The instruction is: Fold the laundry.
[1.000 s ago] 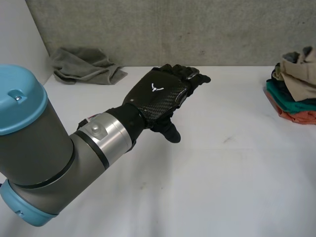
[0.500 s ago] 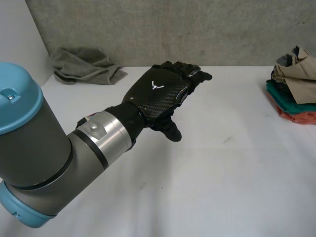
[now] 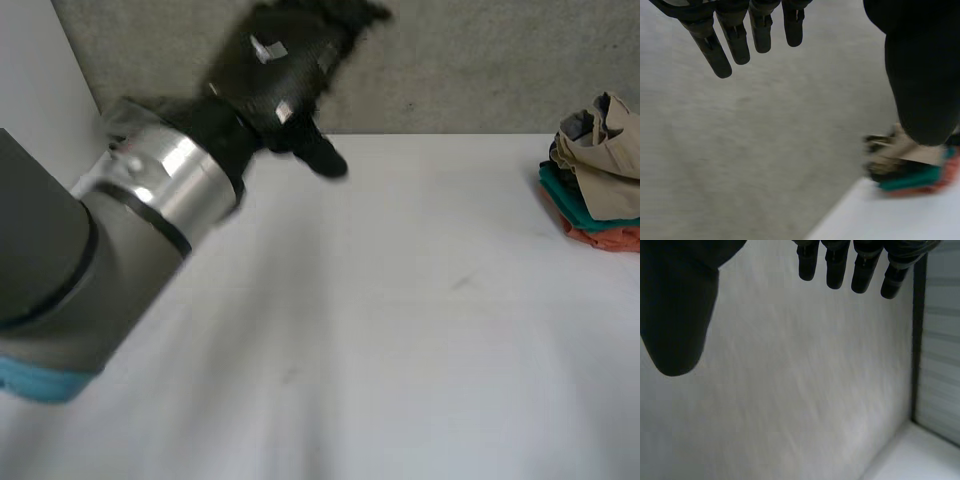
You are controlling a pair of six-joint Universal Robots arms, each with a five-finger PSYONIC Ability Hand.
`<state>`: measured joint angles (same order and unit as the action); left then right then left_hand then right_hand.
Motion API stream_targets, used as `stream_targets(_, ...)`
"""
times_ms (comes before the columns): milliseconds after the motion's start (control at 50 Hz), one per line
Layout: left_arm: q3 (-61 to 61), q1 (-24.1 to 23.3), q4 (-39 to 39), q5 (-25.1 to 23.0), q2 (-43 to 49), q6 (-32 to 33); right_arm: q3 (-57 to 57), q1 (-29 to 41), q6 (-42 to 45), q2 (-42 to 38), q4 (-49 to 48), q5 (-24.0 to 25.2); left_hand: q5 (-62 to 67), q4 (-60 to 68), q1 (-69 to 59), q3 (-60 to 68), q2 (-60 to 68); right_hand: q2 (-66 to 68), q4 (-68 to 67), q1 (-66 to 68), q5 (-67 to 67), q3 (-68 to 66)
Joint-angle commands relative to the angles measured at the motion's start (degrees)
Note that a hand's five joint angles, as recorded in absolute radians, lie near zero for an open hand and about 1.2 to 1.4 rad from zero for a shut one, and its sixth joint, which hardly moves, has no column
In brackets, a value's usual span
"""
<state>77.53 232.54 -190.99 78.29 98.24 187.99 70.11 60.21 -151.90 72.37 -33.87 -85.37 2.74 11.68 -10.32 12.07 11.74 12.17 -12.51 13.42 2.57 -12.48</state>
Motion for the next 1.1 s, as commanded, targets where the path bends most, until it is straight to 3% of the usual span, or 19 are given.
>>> stream_targets(20, -6.86, 9.57, -2.29, 10.04, 2.47, 1.85, 18.2, 12.63, -11.13, 13.75, -6.56, 15.39, -0.34, 0.72, -2.08, 0.33, 0.66, -2.17, 2.51, -3.42, -2.57, 2.48)
stream_targets(80, -8.71, 15.38, -2.29, 9.69, 5.02, 3.17, 23.81, 20.08, -11.14, 15.78, -5.95, 22.58, -0.34, 0.72, -2.08, 0.33, 0.66, -2.17, 2.51, -3.42, -2.57, 2.48)
stream_targets(100, -10.11, 19.32, -2.2, 9.34, 7.12, 4.04, 25.23, 22.03, -11.14, 16.04, -5.77, 23.92, -0.17, 0.89, -2.24, 0.5, 0.83, -2.17, 2.51, -3.42, -2.57, 2.48)
stream_targets(160, -13.88, 24.61, -1.85, 7.68, 13.6, 5.8, 30.06, 28.88, -10.44, 16.4, -3.85, 28.31, 0.16, 1.22, -2.58, 0.84, 1.16, -2.17, 2.51, -3.42, -2.57, 2.48)
stream_targets(320, -23.37, 31.21, -1.67, -0.84, 31.62, 11.6, 34.56, 38.04, -1.13, 13.6, 9.07, 27.02, 2.18, 3.24, -4.6, 2.85, 3.18, -2.17, 2.51, -3.42, -2.57, 2.48)
stream_targets(420, -29.71, 32.45, -2.11, -3.49, 41.49, 13.98, 34.74, 44.36, 5.91, 7.53, 14.97, 20.17, 5.37, 6.43, -7.79, 6.05, 6.37, -2.17, 2.51, -3.42, -2.57, 2.48)
stream_targets(460, -31.91, 32.72, -2.11, -3.84, 44.21, 14.24, 35.09, 46.91, 7.66, 5.25, 15.06, 15.44, 5.55, 6.61, -7.97, 6.22, 6.55, -2.17, 2.51, -3.42, -2.57, 2.48)
stream_targets(540, -38.93, 32.98, -4.73, -4.11, 52.03, 14.33, 36.05, 49.03, 8.11, 3.13, 13.66, 10.67, 6.39, 7.45, -8.81, 7.06, 7.39, -2.17, 2.51, -3.42, -2.57, 2.48)
stream_targets(760, -50.8, 33.16, -12.74, -4.02, 64.34, 14.86, 38.87, 49.65, 8.02, -0.56, 9.52, 9.96, 8.41, 9.47, -10.83, 9.08, 9.41, -2.17, 2.51, -3.42, -2.57, 2.48)
stream_targets(860, -53.62, 34.03, -15.37, -4.28, 69.09, 20.29, 38.87, 49.21, 8.2, -1.27, 9.17, 9.96, 8.57, 9.63, -10.99, 9.25, 9.57, -2.17, 2.51, -3.42, -2.57, 2.48)
stream_targets(960, -52.4, 34.21, -19.94, -5.33, 69.72, 27.33, 38.26, 48.86, 8.2, -1.53, 9.08, 9.96, 9.42, 10.48, -11.83, 10.09, 10.42, -2.17, 2.51, -3.42, -2.57, 2.48)
stream_targets(1100, -47.92, 34.3, -24.25, -5.51, 68.75, 28.57, 38.17, 48.95, 8.46, -2.41, 8.03, 10.05, 9.92, 10.97, -12.33, 10.59, 10.92, -2.17, 2.51, -3.42, -2.57, 2.48)
